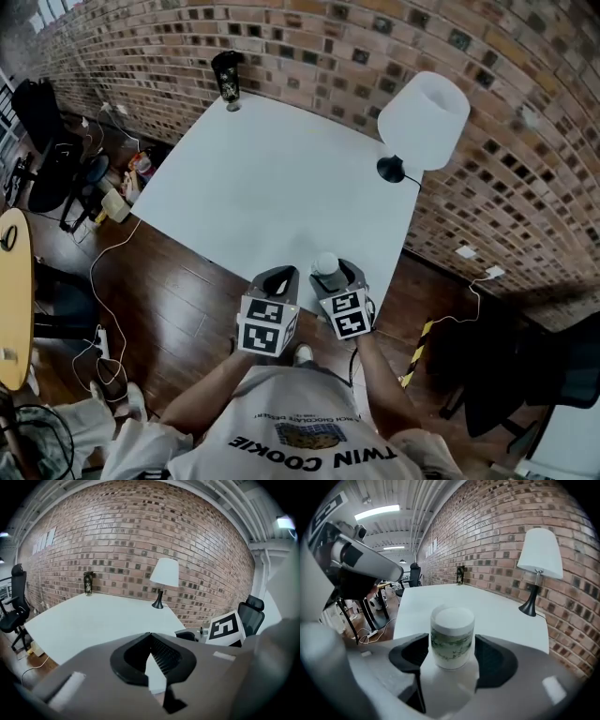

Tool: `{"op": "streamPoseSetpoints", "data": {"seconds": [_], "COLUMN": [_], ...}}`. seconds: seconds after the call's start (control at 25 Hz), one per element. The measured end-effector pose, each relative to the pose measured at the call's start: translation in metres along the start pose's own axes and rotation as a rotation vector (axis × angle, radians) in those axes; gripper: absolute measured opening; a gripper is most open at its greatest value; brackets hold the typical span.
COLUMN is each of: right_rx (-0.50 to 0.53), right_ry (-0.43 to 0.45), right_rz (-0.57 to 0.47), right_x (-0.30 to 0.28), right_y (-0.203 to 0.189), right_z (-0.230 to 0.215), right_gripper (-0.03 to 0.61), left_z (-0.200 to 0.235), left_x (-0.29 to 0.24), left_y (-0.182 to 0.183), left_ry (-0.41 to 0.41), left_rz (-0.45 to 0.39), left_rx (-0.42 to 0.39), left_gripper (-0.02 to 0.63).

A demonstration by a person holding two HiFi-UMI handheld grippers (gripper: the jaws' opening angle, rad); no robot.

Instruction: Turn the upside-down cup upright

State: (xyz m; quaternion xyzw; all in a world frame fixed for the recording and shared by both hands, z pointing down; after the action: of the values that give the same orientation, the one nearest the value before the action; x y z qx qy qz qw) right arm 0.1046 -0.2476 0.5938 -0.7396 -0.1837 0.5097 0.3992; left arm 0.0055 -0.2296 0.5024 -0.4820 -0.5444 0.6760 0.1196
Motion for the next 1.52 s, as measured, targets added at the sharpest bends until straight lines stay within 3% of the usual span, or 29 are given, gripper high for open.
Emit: {"op": "streamPoseSetpoints", "data": {"seconds": [0.32,0.44,0.84,1.08,1.24,1.52], "right_rx": [0.062,0.168,0.651,0.847,0.872,0.886], "right_ry": [0.006,-0.005,0.009,-0.011,-0.035,-0.059], "right_rz": [0.045,0.113,0.656,0.913,0.934,0.848], "right_x": [-0.005,-0.001,-0.007,-0.021,-0.033,-0.041], "right_y": [0.007,0.017,0.036,0.021,0.017,0.011], "right_z": [0.001,0.002,0.013,0.016,0.022,0.026], "right_gripper": [0.288,0.288,0.288,0.288,0.288,0.288], "left_z": [0.012,0.018,0.045,0.06,0.075,0.082], "left_x": [-0.015,-0.02,-0.026,-0.021,-0.016,-0.01], "left_y": [0.003,0.005,-0.003,-0.016,-0.021,-0.028], "left_ry": [-0.061,-0.075,-0.091,-0.081,-0.056,-0.047], "left_rz": [-0.006,-0.011,-0.013,-0.008,-0.009,-0.007], "left_rx": [-0.01,-0.004,0.041,0.076,0.099,0.115], "left_gripper": [0.006,0.006,0.006,0.006,0.006,0.006]}}
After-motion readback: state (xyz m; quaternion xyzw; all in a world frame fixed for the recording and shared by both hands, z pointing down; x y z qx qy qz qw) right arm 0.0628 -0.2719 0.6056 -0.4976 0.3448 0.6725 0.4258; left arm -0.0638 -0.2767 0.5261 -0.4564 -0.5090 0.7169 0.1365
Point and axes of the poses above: the fingertips, and each gripper's own axes: x backward along the fingers, z to its left, y out of its top, the point moved 3 cm from there along x, backward along the fingers, and after that the axes turned 15 degrees about -x, right-handed, at the moved point
